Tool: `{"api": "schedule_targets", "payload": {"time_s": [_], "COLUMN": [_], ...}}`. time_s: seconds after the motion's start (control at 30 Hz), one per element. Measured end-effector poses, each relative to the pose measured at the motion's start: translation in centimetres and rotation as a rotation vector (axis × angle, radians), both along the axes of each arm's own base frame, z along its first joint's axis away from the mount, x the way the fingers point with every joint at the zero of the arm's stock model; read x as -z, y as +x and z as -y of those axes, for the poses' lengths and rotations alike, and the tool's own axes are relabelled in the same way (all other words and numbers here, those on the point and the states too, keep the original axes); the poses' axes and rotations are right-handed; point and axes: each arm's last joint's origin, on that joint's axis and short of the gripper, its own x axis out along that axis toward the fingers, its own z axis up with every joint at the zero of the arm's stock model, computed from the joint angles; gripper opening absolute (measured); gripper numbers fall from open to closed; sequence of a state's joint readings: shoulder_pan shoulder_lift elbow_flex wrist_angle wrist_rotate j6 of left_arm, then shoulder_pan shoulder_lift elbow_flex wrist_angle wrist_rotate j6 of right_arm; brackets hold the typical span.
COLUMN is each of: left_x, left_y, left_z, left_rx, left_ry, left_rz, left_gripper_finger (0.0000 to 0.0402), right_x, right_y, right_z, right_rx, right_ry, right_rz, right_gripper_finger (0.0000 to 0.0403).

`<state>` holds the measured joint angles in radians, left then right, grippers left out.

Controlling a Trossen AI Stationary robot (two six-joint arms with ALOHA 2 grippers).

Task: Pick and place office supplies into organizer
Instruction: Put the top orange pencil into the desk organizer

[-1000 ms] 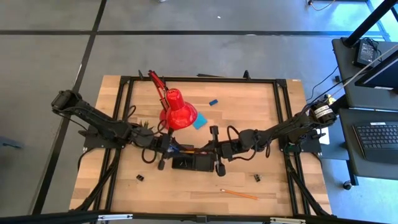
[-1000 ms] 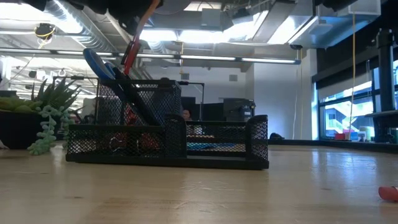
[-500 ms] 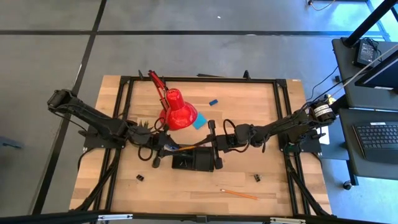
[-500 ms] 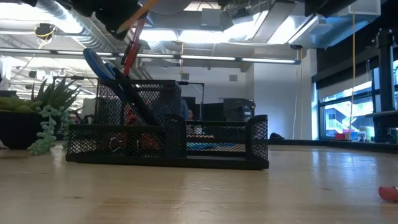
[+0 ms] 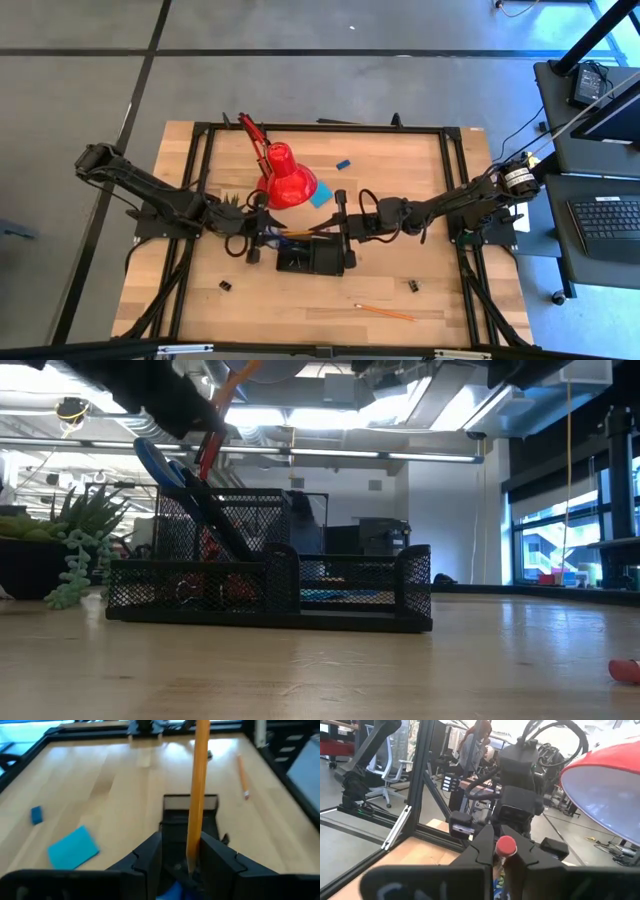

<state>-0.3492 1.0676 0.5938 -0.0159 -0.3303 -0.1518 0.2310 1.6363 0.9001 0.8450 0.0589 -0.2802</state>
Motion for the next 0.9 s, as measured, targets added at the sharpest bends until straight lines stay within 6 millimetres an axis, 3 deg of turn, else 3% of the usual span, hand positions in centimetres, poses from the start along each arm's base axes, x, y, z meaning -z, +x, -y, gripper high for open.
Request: {"api": "schedule_targets", "payload": {"time_s": [0.27,0.57,0.9], "left_x": [0.1,-0.9,-0.1], "left_y": [-0.4,-2.4,-3.5], "left_z": [-0.3,-1.0,-1.4], "left_rx": [-0.025,-0.028,-0.079], "left_ry": [0.044,0.052,0.03], "left_rz": [-0.026,-0.045,-0.164], "left_gripper_finger": [0.0114,0.0109,0.0109], "right_x": [0.2,0.6,0.6], "right_y": [0.0,0.1,0.1], "right_z": [0.0,0.1,0.1], "right_rx": [0.003,0.044,0.048], "right_ry": [-0.006,-0.016,-0.03], "right_rz": [-0.025,-0.069,-0.065], "right_gripper_finger": [0.0022,0.0022,0.0022]}}
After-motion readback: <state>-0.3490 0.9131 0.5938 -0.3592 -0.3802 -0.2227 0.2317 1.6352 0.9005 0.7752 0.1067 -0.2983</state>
